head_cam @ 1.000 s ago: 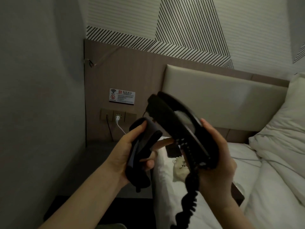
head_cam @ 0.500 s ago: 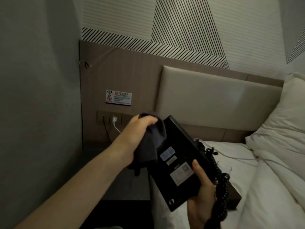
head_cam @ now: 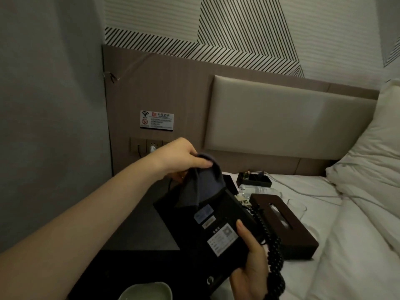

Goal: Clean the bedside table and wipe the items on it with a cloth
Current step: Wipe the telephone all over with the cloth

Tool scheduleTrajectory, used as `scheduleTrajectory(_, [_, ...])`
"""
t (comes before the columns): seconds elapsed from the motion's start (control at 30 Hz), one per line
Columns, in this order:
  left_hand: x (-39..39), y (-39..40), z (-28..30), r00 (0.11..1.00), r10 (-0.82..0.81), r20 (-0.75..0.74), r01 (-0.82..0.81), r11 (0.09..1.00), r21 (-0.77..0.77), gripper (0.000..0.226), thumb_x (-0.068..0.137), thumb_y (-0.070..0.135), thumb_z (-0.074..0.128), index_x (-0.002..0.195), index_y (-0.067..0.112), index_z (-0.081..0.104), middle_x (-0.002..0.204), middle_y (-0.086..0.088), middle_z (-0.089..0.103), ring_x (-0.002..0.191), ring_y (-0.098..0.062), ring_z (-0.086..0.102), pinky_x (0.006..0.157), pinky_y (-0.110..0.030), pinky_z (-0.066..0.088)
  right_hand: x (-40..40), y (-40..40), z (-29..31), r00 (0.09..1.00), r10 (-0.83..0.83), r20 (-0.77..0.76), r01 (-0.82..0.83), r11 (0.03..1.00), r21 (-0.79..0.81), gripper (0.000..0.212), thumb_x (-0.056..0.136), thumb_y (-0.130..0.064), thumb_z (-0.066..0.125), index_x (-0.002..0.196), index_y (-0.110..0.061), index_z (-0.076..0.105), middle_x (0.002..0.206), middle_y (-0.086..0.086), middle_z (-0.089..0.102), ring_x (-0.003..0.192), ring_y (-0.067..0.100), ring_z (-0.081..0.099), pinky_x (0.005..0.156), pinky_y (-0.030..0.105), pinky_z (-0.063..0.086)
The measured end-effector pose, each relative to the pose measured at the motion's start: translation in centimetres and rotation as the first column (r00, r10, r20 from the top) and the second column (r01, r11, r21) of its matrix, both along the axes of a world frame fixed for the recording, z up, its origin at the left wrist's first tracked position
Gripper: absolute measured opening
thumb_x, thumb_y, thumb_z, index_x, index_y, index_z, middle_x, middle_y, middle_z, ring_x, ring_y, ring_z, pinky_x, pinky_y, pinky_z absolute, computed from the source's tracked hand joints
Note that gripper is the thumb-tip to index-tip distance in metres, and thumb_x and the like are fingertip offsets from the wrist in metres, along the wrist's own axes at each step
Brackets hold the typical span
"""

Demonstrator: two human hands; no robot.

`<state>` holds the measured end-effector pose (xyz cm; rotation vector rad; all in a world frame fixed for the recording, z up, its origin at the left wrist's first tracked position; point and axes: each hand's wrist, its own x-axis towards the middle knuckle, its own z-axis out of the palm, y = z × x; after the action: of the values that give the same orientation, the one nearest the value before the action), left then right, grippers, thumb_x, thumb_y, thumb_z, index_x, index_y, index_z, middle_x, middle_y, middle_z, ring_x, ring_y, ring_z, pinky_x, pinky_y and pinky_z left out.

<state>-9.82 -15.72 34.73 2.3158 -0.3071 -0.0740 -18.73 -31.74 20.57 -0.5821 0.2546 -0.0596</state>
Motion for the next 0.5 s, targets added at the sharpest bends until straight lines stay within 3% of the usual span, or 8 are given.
scheduleTrajectory(0.1, [-0.1,-0.2,0.1,0.976,-0.077,-0.204,0.000,0.935,-0.355,0.024,0.094,0.034,0.058,0.089,0.012,0.065,0.080,-0.005,0.065,0.059,-0.012,0.065,0.045,-0.021,0.048,0.5,0.1,-0.6,1.000,-0.003,0.006,0.003,1.000,-0.012,0.031,0.089,-0.008,0.058,0.118,-0.001,0.066,0.115,0.022,0.068,0.108,0.037,0.064,0.101,0.052,0.045])
scheduleTrajectory(0.17, [-0.4,-0.8,0.1,0.953,-0.151,-0.264,0.017,0.894,-0.448,0.019,0.098,0.028,0.051,0.090,0.012,0.061,0.080,-0.006,0.062,0.062,-0.015,0.062,0.048,-0.022,0.048,0.7,0.2,-1.1,1.000,-0.020,0.005,0.020,1.000,-0.014,0.036,0.085,-0.008,0.061,0.121,-0.003,0.065,0.119,0.020,0.066,0.112,0.038,0.062,0.104,0.052,0.042])
scheduleTrajectory(0.23, [-0.5,-1.5,-0.2,0.961,-0.153,-0.230,0.036,0.894,-0.447,0.021,0.099,0.024,0.049,0.092,0.011,0.064,0.078,-0.006,0.066,0.066,-0.017,0.065,0.055,-0.020,0.048,0.9,0.3,-1.3,1.000,-0.011,-0.002,0.011,1.000,-0.024,0.034,0.084,-0.009,0.062,0.118,-0.005,0.068,0.116,0.018,0.069,0.107,0.036,0.065,0.098,0.050,0.048])
scheduleTrajectory(0.3, [-0.7,-2.2,-0.5,0.992,-0.077,-0.096,0.041,0.943,-0.329,0.026,0.098,0.026,0.050,0.090,0.011,0.070,0.077,-0.002,0.071,0.067,-0.012,0.068,0.059,-0.019,0.052,1.0,0.4,-1.2,1.000,0.013,-0.011,-0.013,0.998,-0.062,0.030,0.083,-0.012,0.065,0.112,-0.007,0.071,0.108,0.015,0.072,0.096,0.034,0.070,0.079,0.043,0.057])
scheduleTrajectory(0.37, [-0.4,-2.5,-1.0,0.979,0.008,0.204,-0.012,1.000,0.018,0.029,0.097,0.033,0.050,0.094,0.016,0.073,0.089,-0.005,0.072,0.083,-0.021,0.067,0.074,-0.033,0.055,1.2,0.3,-0.8,0.998,0.050,-0.034,-0.052,0.997,-0.061,0.031,0.082,-0.014,0.067,0.112,-0.007,0.071,0.106,0.016,0.073,0.093,0.032,0.072,0.072,0.040,0.058])
scheduleTrajectory(0.4, [-0.3,-2.4,-1.1,0.934,0.030,0.357,-0.101,0.978,0.183,0.028,0.096,0.036,0.049,0.096,0.020,0.072,0.094,-0.005,0.071,0.090,-0.026,0.065,0.076,-0.038,0.054,1.3,0.3,-0.5,0.996,0.076,-0.043,-0.078,0.995,-0.059,0.033,0.081,-0.014,0.068,0.112,-0.006,0.071,0.107,0.016,0.072,0.093,0.032,0.071,0.073,0.041,0.057])
scheduleTrajectory(0.43, [-0.4,-2.3,-1.2,0.889,0.045,0.455,-0.187,0.944,0.272,0.026,0.095,0.037,0.048,0.097,0.024,0.070,0.098,-0.005,0.069,0.094,-0.029,0.063,0.077,-0.039,0.053,1.4,0.2,-0.2,0.994,0.092,-0.056,-0.095,0.994,-0.051,0.035,0.078,-0.013,0.070,0.112,-0.004,0.071,0.107,0.018,0.072,0.093,0.033,0.071,0.072,0.042,0.058])
scheduleTrajectory(0.5, [-0.3,-1.6,-1.3,0.872,0.067,0.485,-0.222,0.937,0.269,0.022,0.095,0.035,0.047,0.101,0.026,0.066,0.102,-0.004,0.067,0.098,-0.031,0.062,0.082,-0.042,0.052,1.7,-0.4,0.3,0.990,0.122,-0.078,-0.125,0.991,-0.042,0.040,0.072,-0.010,0.073,0.112,-0.001,0.070,0.106,0.020,0.072,0.090,0.035,0.072,0.068,0.043,0.059])
